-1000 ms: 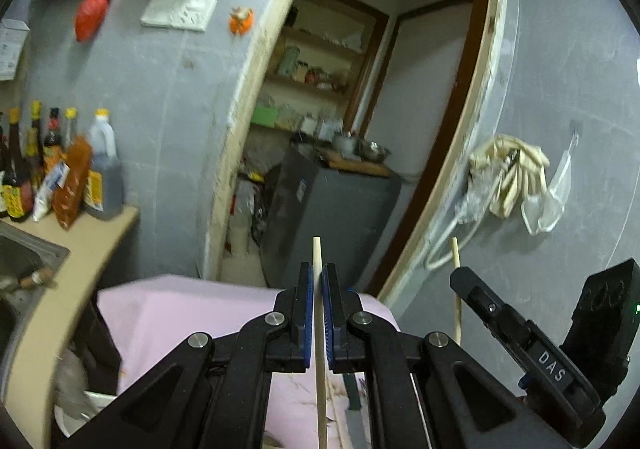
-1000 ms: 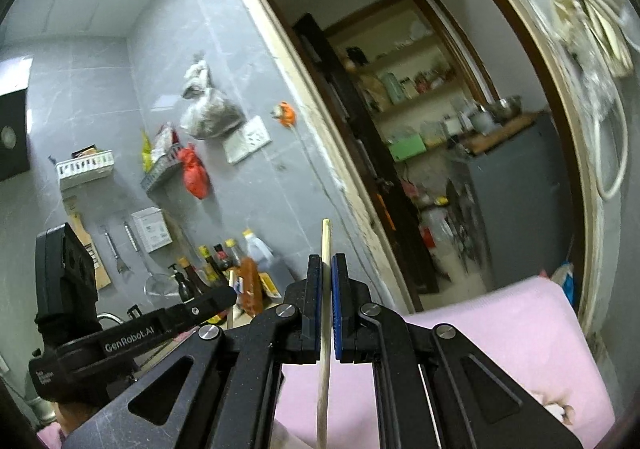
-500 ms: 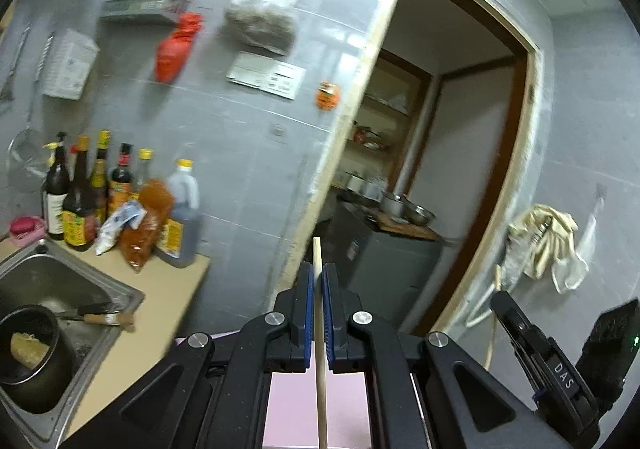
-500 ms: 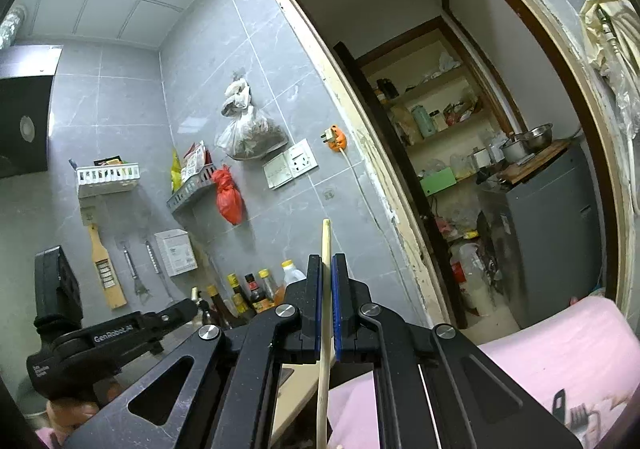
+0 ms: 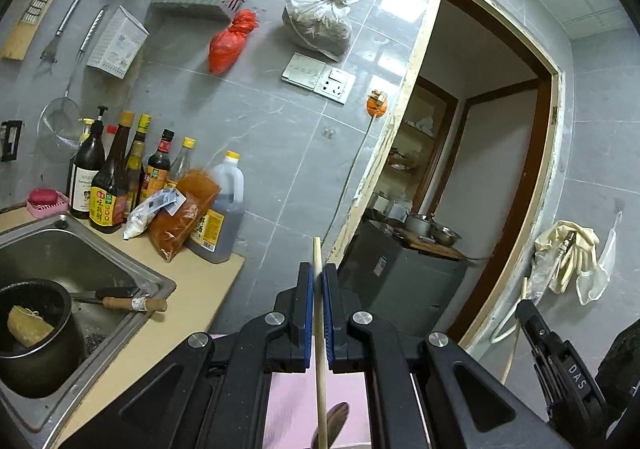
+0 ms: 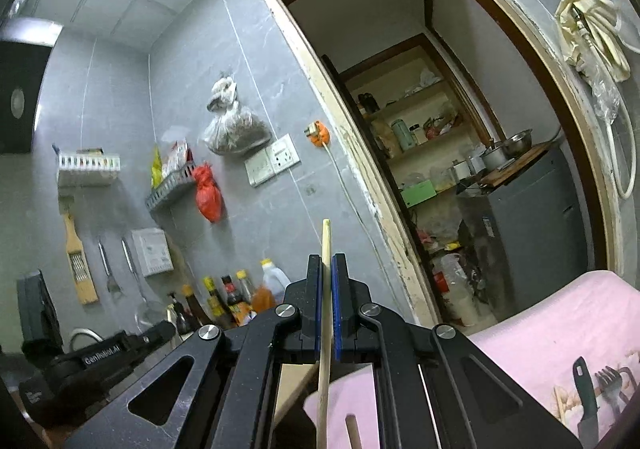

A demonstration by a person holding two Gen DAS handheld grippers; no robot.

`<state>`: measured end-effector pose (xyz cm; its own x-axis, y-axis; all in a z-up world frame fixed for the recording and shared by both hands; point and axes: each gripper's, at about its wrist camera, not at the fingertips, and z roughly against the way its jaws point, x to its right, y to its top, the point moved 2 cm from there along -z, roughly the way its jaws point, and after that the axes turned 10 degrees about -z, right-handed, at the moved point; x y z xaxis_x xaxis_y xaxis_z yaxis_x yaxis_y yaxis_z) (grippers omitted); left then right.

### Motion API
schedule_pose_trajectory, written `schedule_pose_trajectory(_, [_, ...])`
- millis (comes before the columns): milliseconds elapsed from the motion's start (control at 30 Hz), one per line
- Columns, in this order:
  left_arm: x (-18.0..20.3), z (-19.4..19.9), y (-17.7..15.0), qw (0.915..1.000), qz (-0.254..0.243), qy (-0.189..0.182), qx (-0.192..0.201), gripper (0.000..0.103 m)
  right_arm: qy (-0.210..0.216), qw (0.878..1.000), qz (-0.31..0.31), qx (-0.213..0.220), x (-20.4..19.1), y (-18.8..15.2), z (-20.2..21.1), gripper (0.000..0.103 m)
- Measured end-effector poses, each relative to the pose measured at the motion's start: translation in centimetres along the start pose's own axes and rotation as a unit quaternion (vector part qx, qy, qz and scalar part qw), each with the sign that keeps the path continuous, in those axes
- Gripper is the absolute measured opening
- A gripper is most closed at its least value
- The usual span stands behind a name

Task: Organize utensils
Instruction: 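Lower both chopsticks into the white caddy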

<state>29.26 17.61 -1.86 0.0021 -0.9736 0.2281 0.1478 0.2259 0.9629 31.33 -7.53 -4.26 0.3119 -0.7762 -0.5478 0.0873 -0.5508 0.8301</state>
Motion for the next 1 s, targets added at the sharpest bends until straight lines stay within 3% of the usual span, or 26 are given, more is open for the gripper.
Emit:
schedule_pose_trajectory(233, [-0.3, -0.2, -1.6, 0.9994, 0.013, -0.004, 0.031, 0.005, -0.008, 1.0, 0.03, 0.0, 0.0, -1.5, -0.2, 0.004])
schedule_pose_trajectory(633, [1.6, 1.2, -3.7, 0.9967, -0.041, 0.015, 0.068, 0.005, -0.009, 0.998, 0.061, -0.001, 0.3, -2.9, 0.5, 0.004])
schedule_pose_trajectory(1000, [2.4, 1.2, -4.8, 0.9961, -0.067, 0.007, 0.057, 0.005, -0.004, 0.996, 0.087, 0.013, 0.1, -2.9, 0.8, 0.004])
